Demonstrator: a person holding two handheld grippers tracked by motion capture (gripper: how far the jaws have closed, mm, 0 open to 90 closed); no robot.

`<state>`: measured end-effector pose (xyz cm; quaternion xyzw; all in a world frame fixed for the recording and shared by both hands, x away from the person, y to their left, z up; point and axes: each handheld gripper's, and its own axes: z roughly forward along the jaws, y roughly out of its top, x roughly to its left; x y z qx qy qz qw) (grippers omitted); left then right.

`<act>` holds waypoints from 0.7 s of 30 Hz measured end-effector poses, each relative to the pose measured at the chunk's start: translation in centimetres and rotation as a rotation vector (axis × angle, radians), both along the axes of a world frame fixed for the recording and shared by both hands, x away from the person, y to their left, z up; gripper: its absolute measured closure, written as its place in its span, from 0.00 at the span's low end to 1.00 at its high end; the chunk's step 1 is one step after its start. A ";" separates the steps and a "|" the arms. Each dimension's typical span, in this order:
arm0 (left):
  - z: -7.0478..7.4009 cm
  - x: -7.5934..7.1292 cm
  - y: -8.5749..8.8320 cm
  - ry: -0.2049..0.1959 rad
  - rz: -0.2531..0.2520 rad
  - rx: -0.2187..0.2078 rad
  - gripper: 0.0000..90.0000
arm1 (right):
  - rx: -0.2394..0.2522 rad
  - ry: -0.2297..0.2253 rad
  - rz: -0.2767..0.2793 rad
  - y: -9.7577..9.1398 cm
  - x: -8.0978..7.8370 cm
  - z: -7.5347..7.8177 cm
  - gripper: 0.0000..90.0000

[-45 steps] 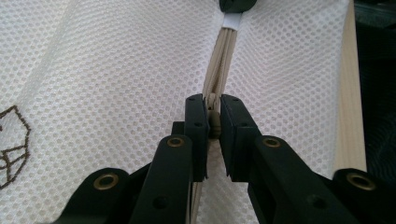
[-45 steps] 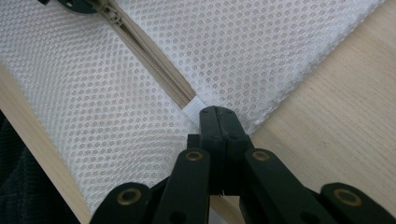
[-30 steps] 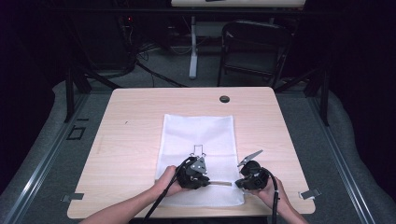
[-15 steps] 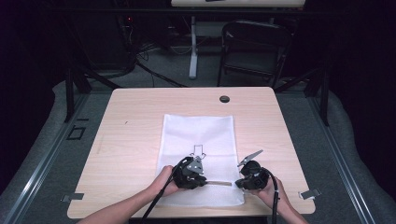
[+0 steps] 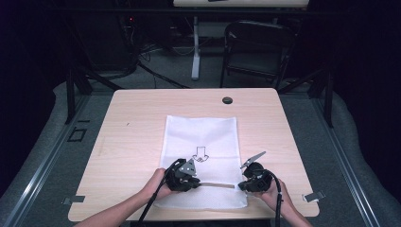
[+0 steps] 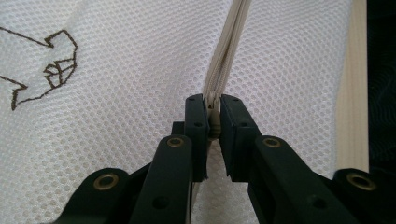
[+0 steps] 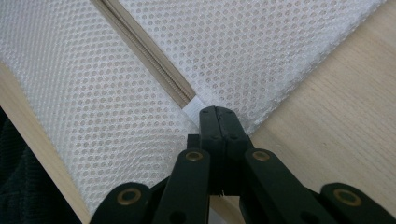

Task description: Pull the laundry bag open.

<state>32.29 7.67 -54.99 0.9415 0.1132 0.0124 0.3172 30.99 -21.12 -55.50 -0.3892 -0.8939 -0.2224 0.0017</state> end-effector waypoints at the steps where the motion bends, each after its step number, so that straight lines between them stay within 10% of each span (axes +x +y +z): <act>1: 0.0 0.0 0.0 0.002 0.001 -0.003 0.92 | 0.000 -0.006 0.000 -0.1 0.0 -0.1 1.00; 21: -0.3 0.0 1.8 0.015 0.024 0.026 0.92 | 0.024 0.007 -0.011 0.0 0.0 -0.1 1.00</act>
